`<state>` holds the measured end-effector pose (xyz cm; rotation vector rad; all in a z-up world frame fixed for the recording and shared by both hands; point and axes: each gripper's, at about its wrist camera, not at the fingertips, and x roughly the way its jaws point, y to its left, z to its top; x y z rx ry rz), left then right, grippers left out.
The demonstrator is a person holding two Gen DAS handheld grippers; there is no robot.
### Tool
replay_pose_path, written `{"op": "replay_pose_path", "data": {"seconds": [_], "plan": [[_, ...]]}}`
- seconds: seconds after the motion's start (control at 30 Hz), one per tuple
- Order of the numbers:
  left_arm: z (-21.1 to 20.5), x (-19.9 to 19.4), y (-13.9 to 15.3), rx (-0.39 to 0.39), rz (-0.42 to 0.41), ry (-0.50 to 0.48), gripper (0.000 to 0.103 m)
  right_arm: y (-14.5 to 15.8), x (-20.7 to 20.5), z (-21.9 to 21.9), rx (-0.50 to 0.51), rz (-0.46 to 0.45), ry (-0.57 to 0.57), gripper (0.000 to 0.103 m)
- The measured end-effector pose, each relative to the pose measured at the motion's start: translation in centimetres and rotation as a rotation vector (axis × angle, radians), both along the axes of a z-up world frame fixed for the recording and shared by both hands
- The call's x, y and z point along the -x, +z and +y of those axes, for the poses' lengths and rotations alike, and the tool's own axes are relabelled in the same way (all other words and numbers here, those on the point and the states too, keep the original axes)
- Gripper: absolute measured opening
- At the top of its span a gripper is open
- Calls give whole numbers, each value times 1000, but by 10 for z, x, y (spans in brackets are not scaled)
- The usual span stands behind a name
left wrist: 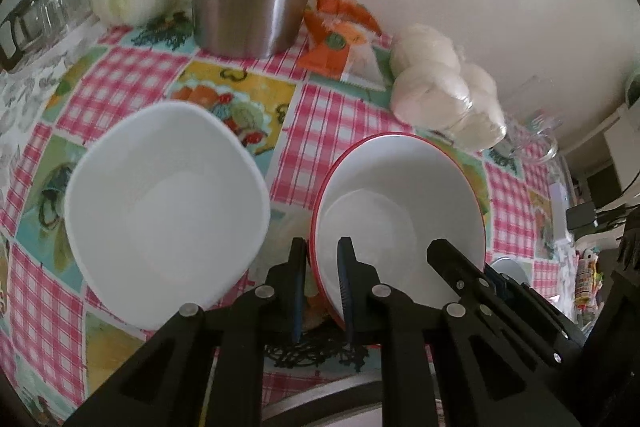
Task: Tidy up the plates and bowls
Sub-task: 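Lift the red-rimmed bowl with both tools and carry it toward the plate stack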
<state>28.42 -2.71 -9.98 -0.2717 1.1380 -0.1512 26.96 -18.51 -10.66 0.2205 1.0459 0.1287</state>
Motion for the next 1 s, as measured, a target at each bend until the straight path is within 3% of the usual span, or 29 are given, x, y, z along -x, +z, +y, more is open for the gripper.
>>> {"op": "replay_pose_path", "data": {"seconds": [0.4, 1.0], "plan": [[-1, 20, 47, 1, -93, -13, 16, 44, 20, -7, -21, -76, -9, 16], [7, 84, 68, 32, -104, -20, 16, 83, 81, 0, 32, -70, 3, 16]]}}
